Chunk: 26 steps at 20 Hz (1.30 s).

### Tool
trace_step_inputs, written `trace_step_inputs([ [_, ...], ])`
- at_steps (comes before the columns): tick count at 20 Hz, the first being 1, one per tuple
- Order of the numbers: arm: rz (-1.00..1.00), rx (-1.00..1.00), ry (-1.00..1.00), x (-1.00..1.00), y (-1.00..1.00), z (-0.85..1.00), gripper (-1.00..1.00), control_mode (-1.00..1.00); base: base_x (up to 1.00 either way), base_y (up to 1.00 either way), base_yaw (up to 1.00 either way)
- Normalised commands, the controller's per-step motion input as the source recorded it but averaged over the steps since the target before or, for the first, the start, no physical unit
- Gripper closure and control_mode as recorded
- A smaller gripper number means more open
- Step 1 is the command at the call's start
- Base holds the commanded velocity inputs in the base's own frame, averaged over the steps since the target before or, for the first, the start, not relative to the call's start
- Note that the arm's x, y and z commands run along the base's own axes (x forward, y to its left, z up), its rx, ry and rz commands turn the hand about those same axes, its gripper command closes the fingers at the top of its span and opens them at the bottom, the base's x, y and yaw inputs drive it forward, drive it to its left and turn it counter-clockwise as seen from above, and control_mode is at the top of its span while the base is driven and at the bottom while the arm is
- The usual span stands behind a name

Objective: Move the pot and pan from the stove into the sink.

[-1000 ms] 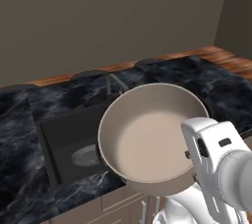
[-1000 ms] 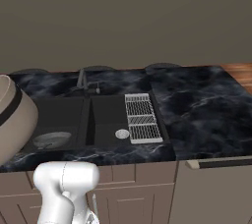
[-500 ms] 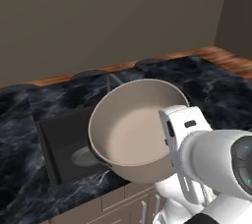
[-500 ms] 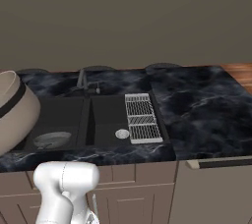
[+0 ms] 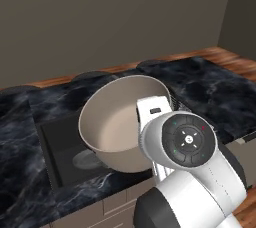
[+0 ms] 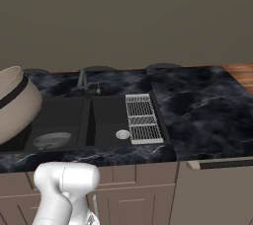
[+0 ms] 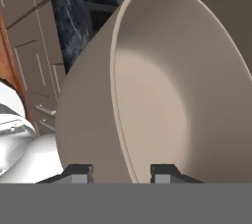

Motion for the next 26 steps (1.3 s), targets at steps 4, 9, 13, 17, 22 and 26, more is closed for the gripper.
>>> trace_step_inputs([
  [4,0.0,0.0,0.0,0.0,0.0,0.0,1.0,-1.0,0.0,0.0,0.0],
  [9,0.0,0.0,0.04,0.06,0.0,-0.12,1.0,-1.0,0.0,0.0,0.0],
  [13,0.0,0.0,0.06,0.13,0.03,-0.23,1.0,-1.0,0.0,0.0,0.0],
  [17,0.0,0.0,0.02,0.27,0.03,-0.13,1.0,-1.0,0.0,0.0,0.0],
  [22,0.0,0.02,0.02,0.35,0.05,-0.14,1.0,-1.0,0.0,0.0,0.0],
  [26,0.0,0.01,0.01,0.47,0.11,-0.17,1.0,-1.0,0.0,0.0,0.0],
])
